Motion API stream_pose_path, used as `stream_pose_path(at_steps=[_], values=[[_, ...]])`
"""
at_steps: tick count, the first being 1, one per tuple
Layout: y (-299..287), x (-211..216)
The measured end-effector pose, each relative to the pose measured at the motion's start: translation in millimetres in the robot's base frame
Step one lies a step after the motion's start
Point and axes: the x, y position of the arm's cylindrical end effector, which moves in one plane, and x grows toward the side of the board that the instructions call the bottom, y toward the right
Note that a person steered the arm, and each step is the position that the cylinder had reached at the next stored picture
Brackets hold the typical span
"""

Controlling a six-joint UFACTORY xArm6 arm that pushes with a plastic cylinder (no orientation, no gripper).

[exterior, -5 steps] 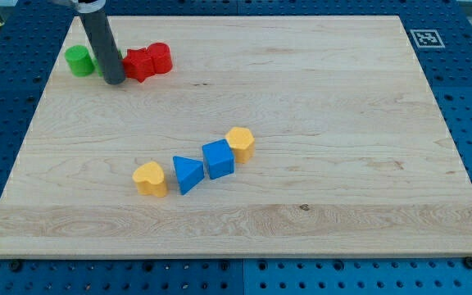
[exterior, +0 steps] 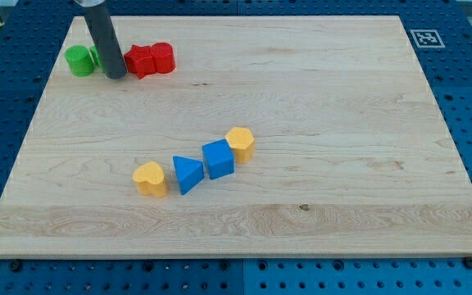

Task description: Move your hand to the bottom of the red star

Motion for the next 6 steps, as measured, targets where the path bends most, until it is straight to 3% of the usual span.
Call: stream_pose_path(at_steps=[6], values=[[33, 18]])
